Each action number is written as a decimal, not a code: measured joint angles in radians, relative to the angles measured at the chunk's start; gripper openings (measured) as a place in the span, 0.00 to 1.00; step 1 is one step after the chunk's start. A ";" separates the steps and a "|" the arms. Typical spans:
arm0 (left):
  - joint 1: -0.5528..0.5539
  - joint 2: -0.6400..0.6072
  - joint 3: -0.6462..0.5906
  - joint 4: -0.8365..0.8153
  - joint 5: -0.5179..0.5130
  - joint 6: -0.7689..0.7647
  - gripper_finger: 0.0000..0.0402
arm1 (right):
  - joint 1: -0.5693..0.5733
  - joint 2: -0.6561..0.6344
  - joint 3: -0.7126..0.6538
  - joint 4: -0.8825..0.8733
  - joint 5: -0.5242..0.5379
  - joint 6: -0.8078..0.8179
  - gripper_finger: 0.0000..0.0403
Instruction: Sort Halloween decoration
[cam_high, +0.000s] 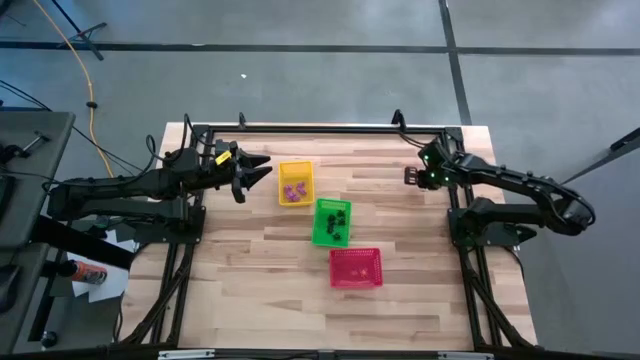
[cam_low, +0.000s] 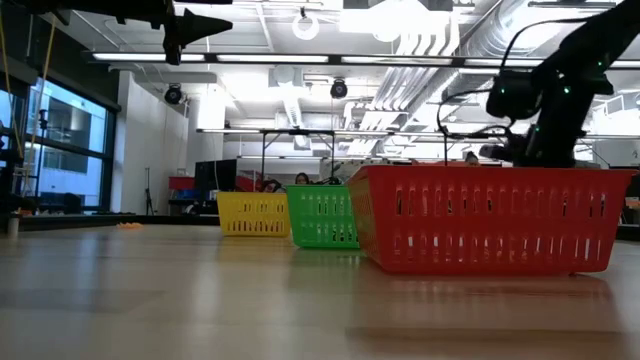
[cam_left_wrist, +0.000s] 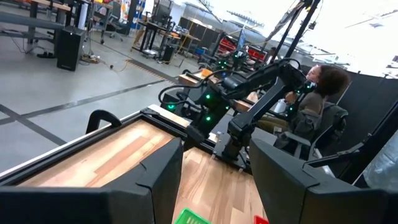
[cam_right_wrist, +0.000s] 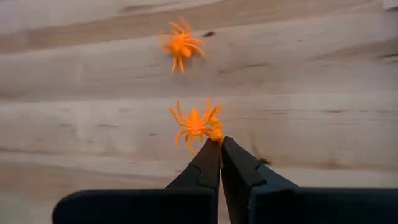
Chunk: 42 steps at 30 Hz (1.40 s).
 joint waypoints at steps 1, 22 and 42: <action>0.000 0.000 0.000 0.000 0.000 0.000 0.44 | -0.008 0.000 -0.007 0.009 -0.001 0.014 0.01; 0.000 0.000 0.000 0.000 0.000 -0.024 0.44 | -0.080 0.000 0.035 0.080 0.019 0.086 0.36; 0.000 0.000 0.000 -0.002 0.000 -0.026 0.44 | -0.078 0.121 -0.010 0.254 -0.057 0.189 0.28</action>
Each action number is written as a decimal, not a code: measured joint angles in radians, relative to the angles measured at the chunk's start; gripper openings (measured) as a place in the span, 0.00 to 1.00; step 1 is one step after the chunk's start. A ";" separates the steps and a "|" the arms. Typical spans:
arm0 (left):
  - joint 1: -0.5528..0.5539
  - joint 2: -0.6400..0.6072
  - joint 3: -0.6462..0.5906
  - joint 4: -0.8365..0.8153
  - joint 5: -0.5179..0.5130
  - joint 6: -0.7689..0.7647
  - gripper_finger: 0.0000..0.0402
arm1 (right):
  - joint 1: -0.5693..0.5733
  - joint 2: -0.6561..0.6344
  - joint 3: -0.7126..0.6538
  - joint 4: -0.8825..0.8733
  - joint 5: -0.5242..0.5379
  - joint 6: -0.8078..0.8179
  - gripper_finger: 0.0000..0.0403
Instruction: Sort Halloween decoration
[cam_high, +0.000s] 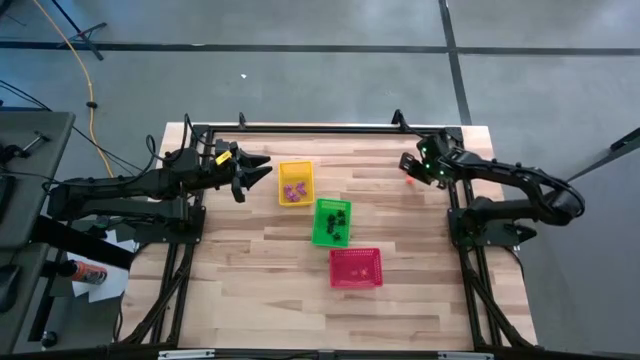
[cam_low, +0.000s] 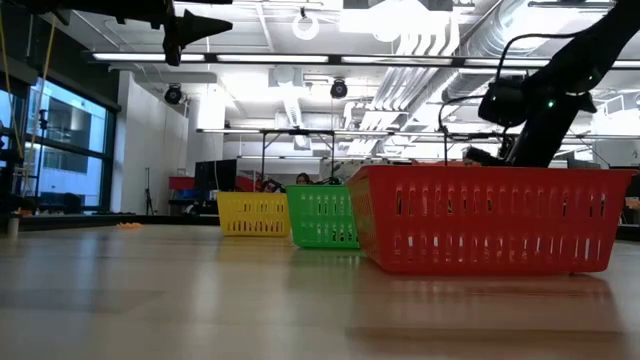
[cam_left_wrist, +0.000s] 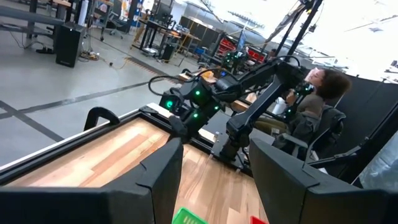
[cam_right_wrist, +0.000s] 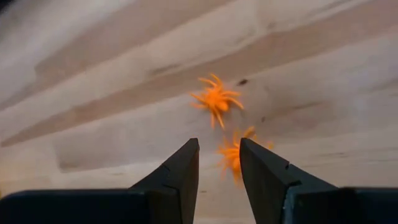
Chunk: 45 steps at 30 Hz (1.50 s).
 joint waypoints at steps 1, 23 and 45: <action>0.000 0.000 0.000 0.000 0.000 -0.001 0.44 | 0.000 0.017 0.000 0.002 -0.006 -0.001 0.28; 0.000 0.000 0.000 -0.013 0.000 -0.023 0.44 | 0.000 0.079 0.000 0.015 -0.008 -0.061 0.06; 0.000 0.000 0.000 -0.013 0.000 -0.023 0.44 | 0.002 -0.215 0.000 0.171 -0.141 -0.179 0.00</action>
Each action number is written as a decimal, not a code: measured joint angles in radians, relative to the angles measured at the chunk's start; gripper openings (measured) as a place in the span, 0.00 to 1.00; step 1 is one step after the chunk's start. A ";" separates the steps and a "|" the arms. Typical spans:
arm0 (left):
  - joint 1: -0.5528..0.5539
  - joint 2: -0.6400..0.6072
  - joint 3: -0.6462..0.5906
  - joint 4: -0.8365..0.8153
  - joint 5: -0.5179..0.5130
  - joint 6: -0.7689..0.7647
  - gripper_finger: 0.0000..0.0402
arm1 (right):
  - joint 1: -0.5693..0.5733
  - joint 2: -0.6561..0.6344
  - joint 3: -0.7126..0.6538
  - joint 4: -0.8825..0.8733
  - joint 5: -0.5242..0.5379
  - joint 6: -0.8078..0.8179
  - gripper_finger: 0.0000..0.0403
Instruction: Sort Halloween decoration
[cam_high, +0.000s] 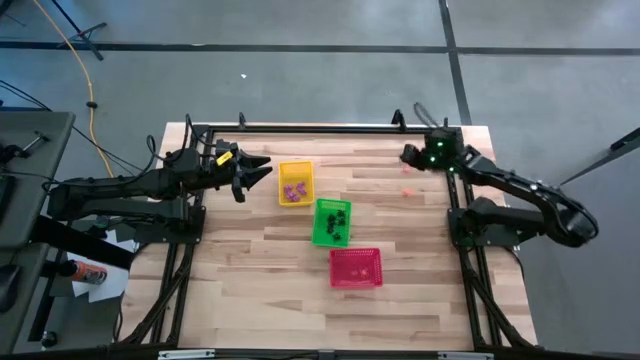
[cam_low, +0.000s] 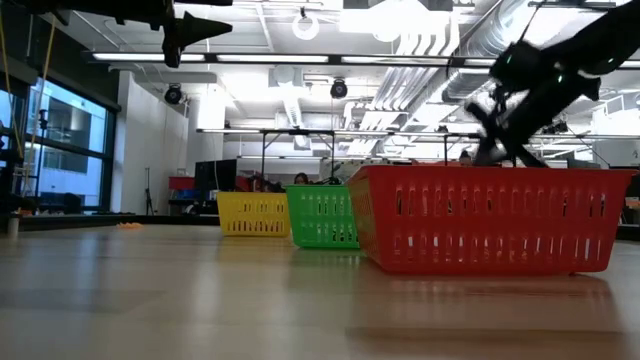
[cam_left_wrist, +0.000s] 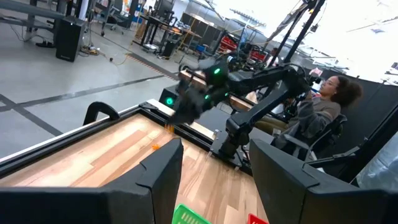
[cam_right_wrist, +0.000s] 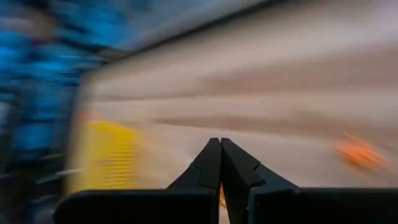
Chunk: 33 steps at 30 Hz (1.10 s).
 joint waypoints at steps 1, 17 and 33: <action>0.000 0.000 0.000 0.000 0.000 0.000 0.44 | 0.003 -0.030 0.000 0.053 -0.033 -0.005 0.00; 0.000 0.000 0.000 0.030 0.000 0.026 0.44 | 0.366 -0.148 0.020 0.861 -0.183 -0.313 0.00; 0.000 0.000 0.001 0.062 0.000 0.027 0.44 | 0.640 0.022 0.243 0.487 -0.062 -0.799 0.00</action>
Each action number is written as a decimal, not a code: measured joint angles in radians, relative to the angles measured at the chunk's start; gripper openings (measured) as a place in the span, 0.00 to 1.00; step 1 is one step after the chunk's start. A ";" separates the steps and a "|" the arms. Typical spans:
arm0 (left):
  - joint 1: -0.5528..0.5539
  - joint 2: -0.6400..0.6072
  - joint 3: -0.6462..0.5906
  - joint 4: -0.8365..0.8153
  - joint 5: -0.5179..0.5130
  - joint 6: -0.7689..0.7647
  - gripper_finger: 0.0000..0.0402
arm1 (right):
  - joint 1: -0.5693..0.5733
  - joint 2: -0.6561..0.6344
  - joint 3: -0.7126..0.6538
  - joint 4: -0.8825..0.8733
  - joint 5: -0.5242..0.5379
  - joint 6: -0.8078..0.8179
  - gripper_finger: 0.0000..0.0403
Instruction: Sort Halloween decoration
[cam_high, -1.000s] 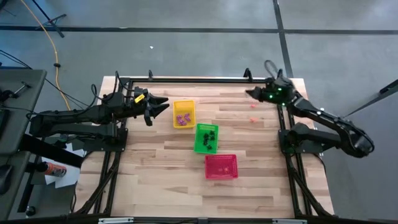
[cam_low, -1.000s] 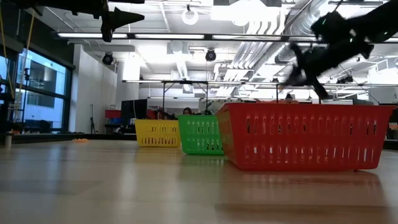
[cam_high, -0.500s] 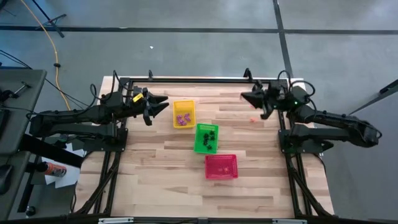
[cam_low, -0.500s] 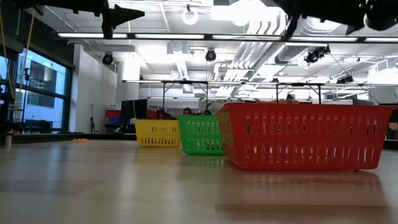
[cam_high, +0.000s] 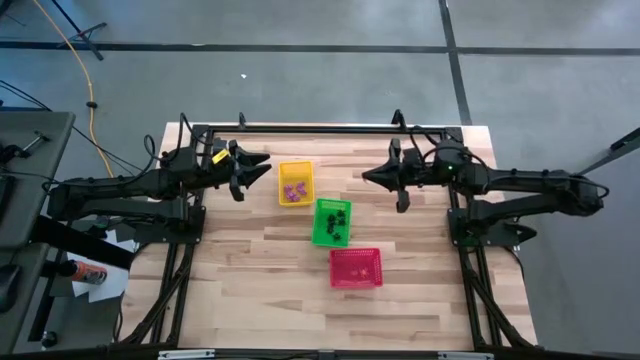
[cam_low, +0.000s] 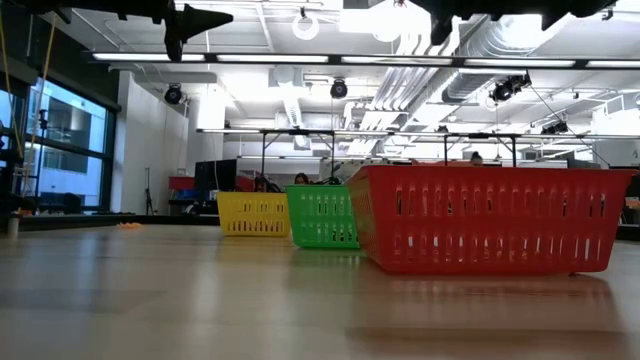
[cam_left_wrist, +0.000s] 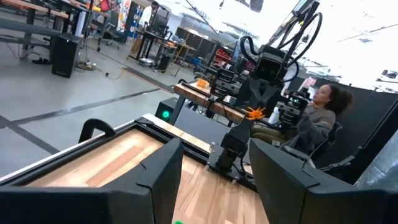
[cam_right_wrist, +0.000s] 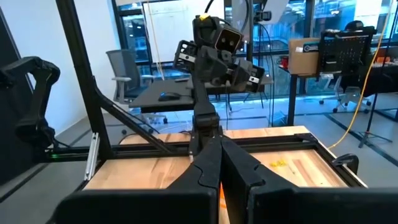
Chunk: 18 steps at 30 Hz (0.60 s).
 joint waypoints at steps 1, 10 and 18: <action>0.000 0.000 0.000 0.000 0.000 0.000 0.44 | 0.000 0.006 0.005 0.000 0.000 0.001 0.00; 0.000 0.000 0.000 0.000 0.040 0.023 0.44 | -0.001 0.012 0.008 -0.001 0.000 0.001 0.00; -0.001 0.007 0.000 -0.006 0.265 0.239 0.44 | -0.001 0.012 0.008 -0.002 -0.001 0.001 0.00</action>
